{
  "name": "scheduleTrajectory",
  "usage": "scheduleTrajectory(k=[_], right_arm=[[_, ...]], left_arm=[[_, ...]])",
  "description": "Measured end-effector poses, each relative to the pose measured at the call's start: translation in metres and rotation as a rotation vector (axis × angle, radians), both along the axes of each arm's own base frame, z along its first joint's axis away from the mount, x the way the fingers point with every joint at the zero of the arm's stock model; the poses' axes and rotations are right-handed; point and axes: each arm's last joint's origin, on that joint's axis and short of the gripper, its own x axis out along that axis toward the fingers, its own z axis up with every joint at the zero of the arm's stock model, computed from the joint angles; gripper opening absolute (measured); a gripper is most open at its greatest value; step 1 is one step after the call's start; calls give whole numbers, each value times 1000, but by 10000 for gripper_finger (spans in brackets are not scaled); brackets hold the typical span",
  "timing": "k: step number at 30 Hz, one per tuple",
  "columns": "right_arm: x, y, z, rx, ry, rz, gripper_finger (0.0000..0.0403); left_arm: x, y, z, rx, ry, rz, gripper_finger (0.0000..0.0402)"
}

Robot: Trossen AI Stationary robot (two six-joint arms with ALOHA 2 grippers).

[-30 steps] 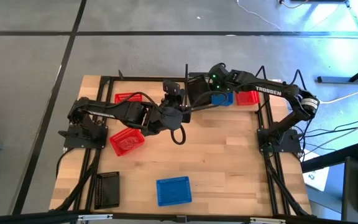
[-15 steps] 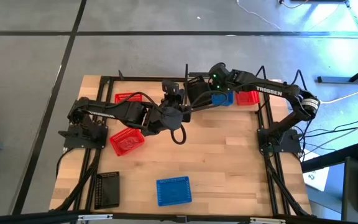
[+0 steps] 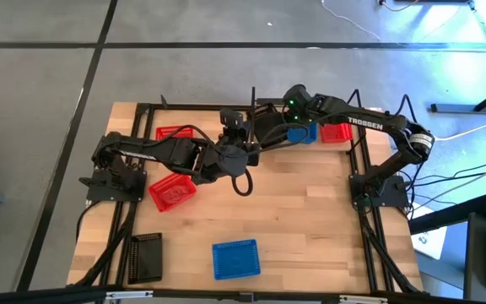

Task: Stack baskets on shelf by color
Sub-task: Stack the right black bin on top of the other black bin on the shelf, then stack the bottom red bin on top of the other red bin on the shelf

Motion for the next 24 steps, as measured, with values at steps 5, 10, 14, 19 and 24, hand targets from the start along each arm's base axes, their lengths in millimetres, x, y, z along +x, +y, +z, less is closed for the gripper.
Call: scheduleTrajectory(k=[5, 10, 14, 19, 24], right_arm=[[0, 0, 0, 1, -3, -3, 44], [0, 0, 0, 1, -4, -6, 86], [4, -2, 3, -36, -45, -3, 95], [-1, 0, 19, -118, -86, 6, 96], [-20, 18, 52, -285, -62, 99, 96]], left_arm=[[0, 0, 0, 0, 0, 0, 47], [0, 0, 0, 0, 0, 0, 47], [0, 0, 0, 0, 0, 0, 47], [0, 0, 0, -3, -11, 9, 47], [-5, 2, -3, -29, -50, 58, 47]])
